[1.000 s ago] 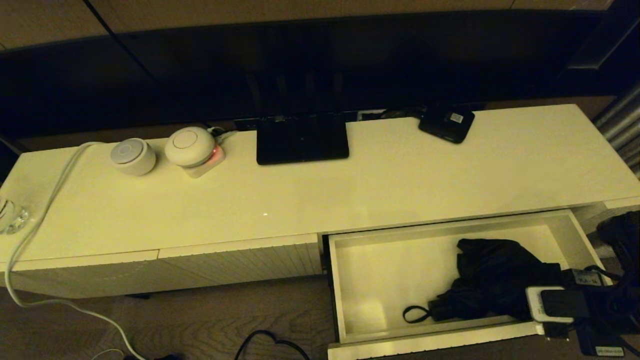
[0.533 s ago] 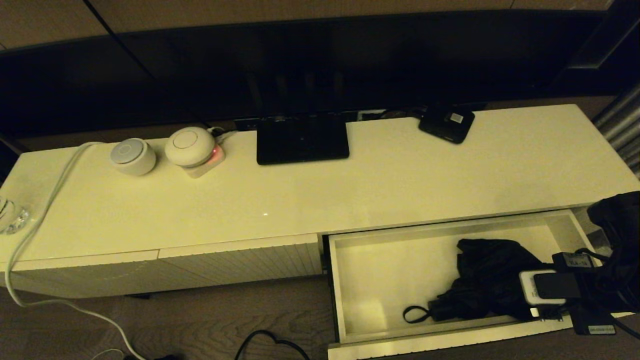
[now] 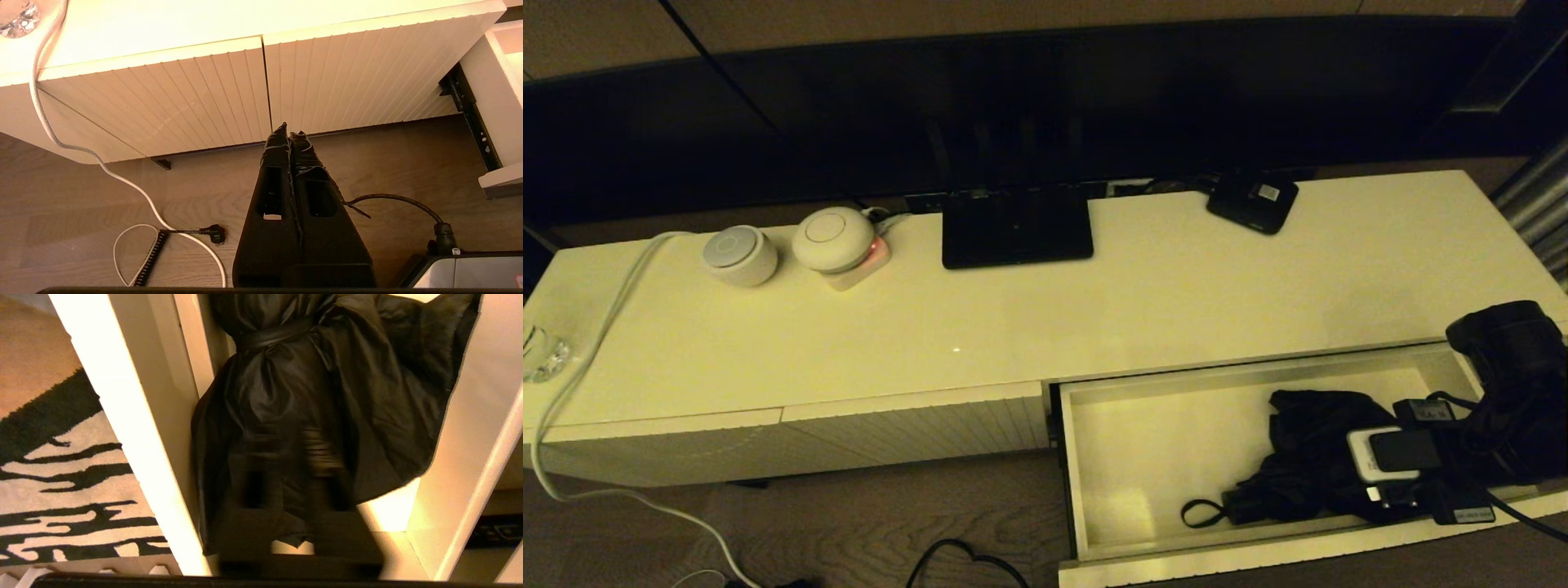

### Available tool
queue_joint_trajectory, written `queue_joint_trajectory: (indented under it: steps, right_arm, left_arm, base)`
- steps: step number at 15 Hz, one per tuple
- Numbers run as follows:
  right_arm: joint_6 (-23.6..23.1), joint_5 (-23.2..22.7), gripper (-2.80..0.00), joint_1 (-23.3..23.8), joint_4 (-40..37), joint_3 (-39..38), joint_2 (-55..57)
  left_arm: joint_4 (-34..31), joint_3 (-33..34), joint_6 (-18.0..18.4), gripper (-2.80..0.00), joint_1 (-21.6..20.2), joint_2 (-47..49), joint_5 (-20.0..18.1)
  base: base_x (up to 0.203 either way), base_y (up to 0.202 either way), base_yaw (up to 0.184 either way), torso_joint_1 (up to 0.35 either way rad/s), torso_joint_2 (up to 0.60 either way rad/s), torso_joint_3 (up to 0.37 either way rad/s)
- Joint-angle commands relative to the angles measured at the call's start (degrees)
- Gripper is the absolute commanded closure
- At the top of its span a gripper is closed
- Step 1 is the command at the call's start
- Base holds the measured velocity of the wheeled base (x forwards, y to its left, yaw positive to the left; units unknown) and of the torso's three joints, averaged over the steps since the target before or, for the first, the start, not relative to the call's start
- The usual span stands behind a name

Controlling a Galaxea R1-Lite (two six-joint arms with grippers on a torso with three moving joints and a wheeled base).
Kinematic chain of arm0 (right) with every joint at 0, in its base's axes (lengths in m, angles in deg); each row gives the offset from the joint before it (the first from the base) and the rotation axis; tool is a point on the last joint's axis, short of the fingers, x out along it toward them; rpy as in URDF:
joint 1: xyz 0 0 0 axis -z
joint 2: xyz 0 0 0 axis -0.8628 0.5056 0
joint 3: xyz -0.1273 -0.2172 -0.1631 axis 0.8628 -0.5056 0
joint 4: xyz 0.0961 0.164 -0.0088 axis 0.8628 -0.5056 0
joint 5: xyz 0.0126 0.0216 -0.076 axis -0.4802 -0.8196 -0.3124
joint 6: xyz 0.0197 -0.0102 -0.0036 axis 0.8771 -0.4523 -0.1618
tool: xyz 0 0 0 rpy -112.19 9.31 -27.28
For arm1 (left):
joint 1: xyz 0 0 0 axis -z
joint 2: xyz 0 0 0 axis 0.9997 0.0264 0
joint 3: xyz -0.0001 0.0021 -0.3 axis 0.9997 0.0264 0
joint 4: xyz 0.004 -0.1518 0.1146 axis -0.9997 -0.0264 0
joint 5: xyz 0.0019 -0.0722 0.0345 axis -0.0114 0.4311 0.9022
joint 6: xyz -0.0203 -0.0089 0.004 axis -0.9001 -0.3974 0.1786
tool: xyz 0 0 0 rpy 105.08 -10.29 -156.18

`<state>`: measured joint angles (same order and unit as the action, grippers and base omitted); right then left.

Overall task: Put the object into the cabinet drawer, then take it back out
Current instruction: Take the umbrella out of the drawer and put it on the table

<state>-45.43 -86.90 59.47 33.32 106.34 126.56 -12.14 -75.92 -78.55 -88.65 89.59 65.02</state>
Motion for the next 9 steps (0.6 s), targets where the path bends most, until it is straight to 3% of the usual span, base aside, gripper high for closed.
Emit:
queue_joint_trajectory:
  steps: [1, 9]
  right_arm:
    - [-0.6, 0.0, -2.8, 0.1, 0.1, 0.1, 1.5]
    - [-0.6, 0.4, -2.8, 0.9, 0.2, 0.6, 3.5]
  left_arm:
    - [0.0, 0.2, 0.1, 0.0, 0.0, 0.0, 0.0]
    - [0.0, 0.2, 0.0, 0.0, 0.0, 0.0, 0.0]
  base:
    - [0.0, 0.0, 0.0, 0.0, 0.0, 0.0]
    - [0.0, 0.0, 0.0, 0.0, 0.0, 0.0]
